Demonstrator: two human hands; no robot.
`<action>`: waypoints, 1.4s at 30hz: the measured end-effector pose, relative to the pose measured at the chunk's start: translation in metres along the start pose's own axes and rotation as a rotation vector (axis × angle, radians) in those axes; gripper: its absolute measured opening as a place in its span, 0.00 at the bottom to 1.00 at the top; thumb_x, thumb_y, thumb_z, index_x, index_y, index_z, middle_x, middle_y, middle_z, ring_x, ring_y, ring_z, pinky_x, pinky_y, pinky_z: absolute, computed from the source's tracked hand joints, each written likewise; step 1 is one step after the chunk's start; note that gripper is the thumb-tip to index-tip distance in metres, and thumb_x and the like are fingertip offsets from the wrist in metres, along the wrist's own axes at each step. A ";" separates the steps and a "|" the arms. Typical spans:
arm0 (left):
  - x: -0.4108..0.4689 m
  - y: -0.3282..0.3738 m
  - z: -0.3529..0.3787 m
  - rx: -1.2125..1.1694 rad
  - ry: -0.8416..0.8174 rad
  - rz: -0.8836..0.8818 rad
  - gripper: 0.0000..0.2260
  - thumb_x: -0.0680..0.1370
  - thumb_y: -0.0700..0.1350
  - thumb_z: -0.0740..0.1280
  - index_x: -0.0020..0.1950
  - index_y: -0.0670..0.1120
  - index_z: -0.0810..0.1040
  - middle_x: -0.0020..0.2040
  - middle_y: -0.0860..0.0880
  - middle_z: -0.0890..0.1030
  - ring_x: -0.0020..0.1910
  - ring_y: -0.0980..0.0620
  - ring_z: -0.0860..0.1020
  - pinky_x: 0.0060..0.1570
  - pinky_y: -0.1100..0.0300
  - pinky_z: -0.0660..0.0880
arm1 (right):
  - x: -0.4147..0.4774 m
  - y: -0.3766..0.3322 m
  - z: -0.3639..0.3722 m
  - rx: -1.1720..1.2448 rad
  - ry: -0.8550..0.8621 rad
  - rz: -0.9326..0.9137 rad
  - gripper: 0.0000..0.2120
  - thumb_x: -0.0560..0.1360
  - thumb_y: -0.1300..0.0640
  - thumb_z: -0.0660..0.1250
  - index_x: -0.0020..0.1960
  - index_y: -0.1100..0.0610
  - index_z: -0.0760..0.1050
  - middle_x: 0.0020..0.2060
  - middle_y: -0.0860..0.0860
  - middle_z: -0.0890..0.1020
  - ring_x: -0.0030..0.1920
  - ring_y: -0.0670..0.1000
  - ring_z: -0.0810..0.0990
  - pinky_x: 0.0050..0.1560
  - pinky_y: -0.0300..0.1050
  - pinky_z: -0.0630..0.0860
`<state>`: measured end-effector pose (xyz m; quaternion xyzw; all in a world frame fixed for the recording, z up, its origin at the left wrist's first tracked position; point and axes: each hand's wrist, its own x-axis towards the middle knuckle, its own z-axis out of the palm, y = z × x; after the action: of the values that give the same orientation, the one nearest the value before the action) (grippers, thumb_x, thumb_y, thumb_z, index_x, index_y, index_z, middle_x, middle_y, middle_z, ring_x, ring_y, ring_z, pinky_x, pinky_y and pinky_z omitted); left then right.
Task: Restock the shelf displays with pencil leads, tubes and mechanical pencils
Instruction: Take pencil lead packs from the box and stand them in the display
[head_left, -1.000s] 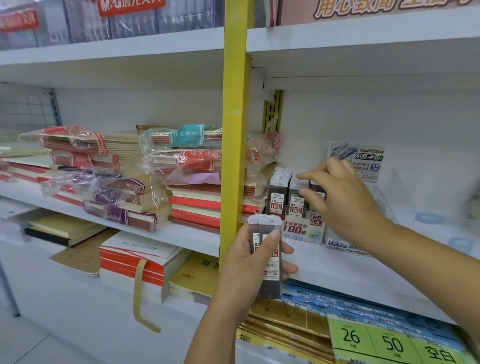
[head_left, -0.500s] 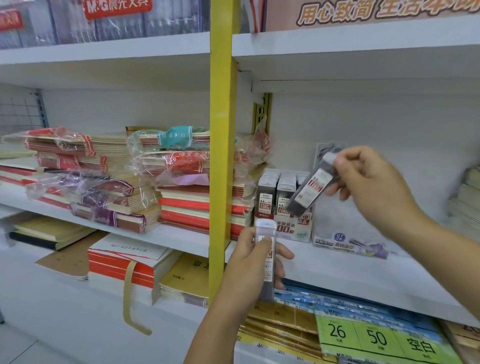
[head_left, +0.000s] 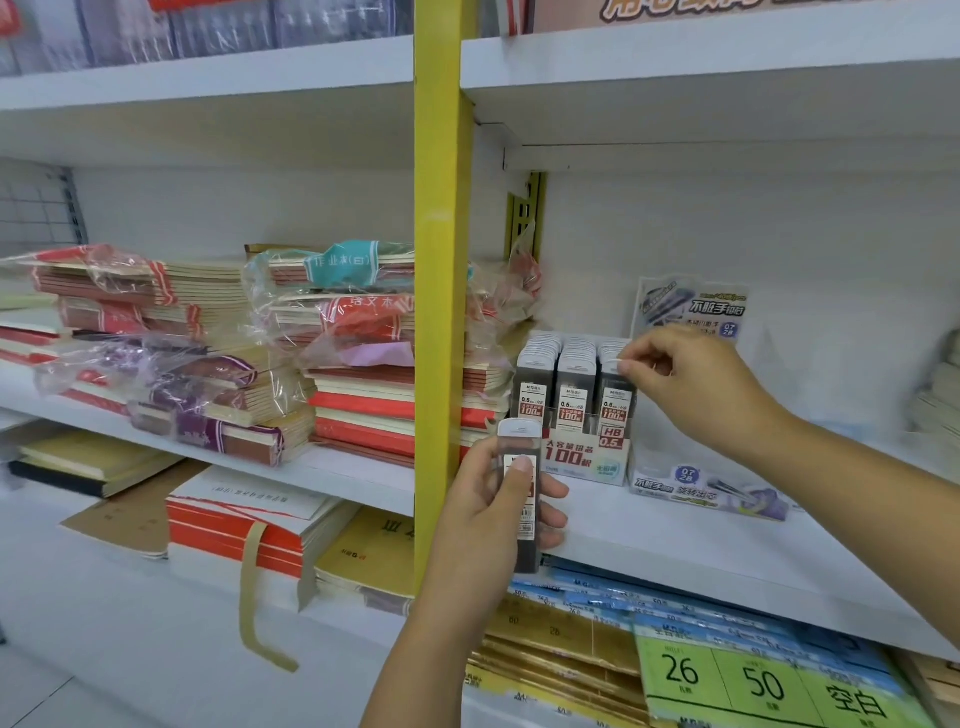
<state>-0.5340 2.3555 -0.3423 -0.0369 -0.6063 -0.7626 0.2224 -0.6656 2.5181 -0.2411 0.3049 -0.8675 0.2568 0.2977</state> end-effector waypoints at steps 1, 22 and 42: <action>0.001 0.000 0.000 0.001 0.002 0.002 0.07 0.84 0.44 0.60 0.56 0.51 0.78 0.44 0.44 0.85 0.36 0.50 0.81 0.39 0.55 0.82 | 0.000 0.000 0.002 0.004 0.014 0.015 0.04 0.76 0.55 0.69 0.49 0.53 0.81 0.43 0.48 0.79 0.40 0.43 0.72 0.43 0.39 0.66; -0.003 0.009 0.001 0.044 -0.001 0.003 0.06 0.84 0.44 0.61 0.58 0.48 0.77 0.46 0.46 0.86 0.37 0.51 0.82 0.41 0.56 0.83 | 0.010 -0.029 0.016 0.113 0.046 0.043 0.05 0.73 0.49 0.71 0.41 0.41 0.77 0.41 0.42 0.75 0.43 0.41 0.70 0.45 0.42 0.64; -0.001 0.003 0.012 0.097 -0.099 0.028 0.06 0.83 0.50 0.62 0.54 0.56 0.79 0.44 0.46 0.86 0.33 0.53 0.80 0.35 0.61 0.80 | -0.043 -0.034 -0.016 0.294 -0.061 0.035 0.11 0.75 0.43 0.62 0.48 0.45 0.80 0.45 0.42 0.78 0.45 0.37 0.73 0.42 0.31 0.67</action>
<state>-0.5343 2.3663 -0.3369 -0.0723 -0.6524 -0.7263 0.2042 -0.6100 2.5209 -0.2502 0.3376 -0.8344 0.3768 0.2189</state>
